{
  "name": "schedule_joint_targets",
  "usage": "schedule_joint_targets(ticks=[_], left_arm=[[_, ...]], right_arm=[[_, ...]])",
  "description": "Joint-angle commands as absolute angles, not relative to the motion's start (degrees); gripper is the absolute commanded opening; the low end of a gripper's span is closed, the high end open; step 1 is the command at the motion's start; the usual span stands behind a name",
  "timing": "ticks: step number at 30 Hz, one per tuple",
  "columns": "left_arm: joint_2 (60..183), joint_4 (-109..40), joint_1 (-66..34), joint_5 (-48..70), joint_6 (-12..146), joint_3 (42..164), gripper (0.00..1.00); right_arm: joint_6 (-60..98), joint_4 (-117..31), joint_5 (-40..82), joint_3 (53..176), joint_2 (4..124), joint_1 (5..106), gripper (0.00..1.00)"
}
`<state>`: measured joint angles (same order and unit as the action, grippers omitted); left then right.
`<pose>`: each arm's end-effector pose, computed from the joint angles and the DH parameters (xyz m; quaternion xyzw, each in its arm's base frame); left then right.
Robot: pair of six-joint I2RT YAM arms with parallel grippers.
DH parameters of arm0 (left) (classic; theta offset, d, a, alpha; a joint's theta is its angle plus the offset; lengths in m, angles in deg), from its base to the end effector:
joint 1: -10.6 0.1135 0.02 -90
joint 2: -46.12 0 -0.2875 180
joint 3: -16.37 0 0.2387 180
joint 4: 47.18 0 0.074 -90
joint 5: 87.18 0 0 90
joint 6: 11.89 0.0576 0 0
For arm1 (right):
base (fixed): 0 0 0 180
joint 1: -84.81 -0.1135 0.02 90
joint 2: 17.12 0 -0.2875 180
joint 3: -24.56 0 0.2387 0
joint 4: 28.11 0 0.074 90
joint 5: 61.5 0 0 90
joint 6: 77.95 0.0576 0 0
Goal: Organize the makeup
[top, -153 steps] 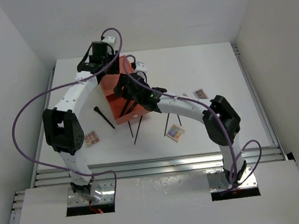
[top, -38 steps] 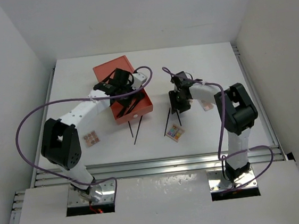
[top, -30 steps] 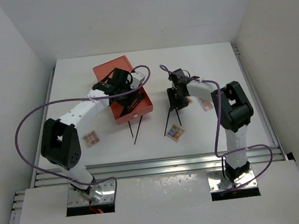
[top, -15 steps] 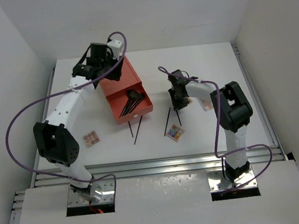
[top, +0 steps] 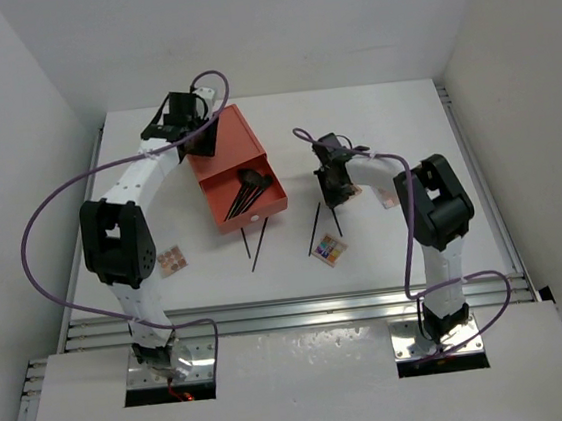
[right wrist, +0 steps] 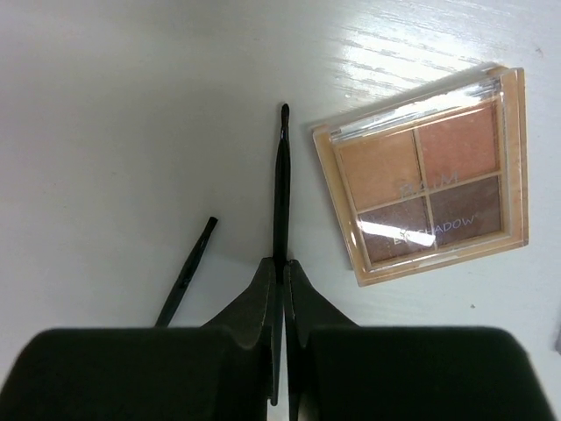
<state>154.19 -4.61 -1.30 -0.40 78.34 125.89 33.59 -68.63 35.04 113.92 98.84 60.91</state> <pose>0.4379 -0.0890 0.3064 0.0846 0.9062 -0.0166 0.4140 0.3778 0.1602 0.1442 -0.0088 0.9786 0.0249 0.2042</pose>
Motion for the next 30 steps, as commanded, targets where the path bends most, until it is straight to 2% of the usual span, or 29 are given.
schedule_joint_targets(ticks=[1,8,13,15,17,23,26,30], left_arm=[[153.96,-9.76,-0.82,-1.31,77.49,125.16,0.5],[154.49,-10.82,-0.82,-0.26,76.97,123.23,0.5],[153.8,-13.37,-0.82,-0.96,76.97,119.8,0.5],[153.79,-13.9,-0.3,-0.96,76.97,119.09,0.5],[153.79,-13.9,-0.3,-0.96,76.97,118.56,0.5],[153.26,-14.43,0.23,0.18,76.44,116.37,0.5],[153.26,-14.43,0.23,0.71,76.44,116.36,0.5],[153.26,-14.43,0.23,1.24,76.44,116.36,0.5]], right_arm=[[31.57,-73.26,38.86,112.24,97.41,60.29,0.0],[34.46,-68.96,47.47,111.8,85.37,57.66,0.0],[48.4,-65.1,56.61,108.66,75.35,55.11,0.0],[51.33,-56.26,58.11,106.71,70.51,51.26,0.0],[54.67,-53.76,61.69,106.78,69.19,47.74,0.0],[76.34,-49.27,66.73,111.62,74.45,38.68,0.0],[87.41,-49.61,65.76,118.19,80.86,37.09,0.0],[94.55,-52.51,64.19,124.18,88.32,35.94,0.0]])
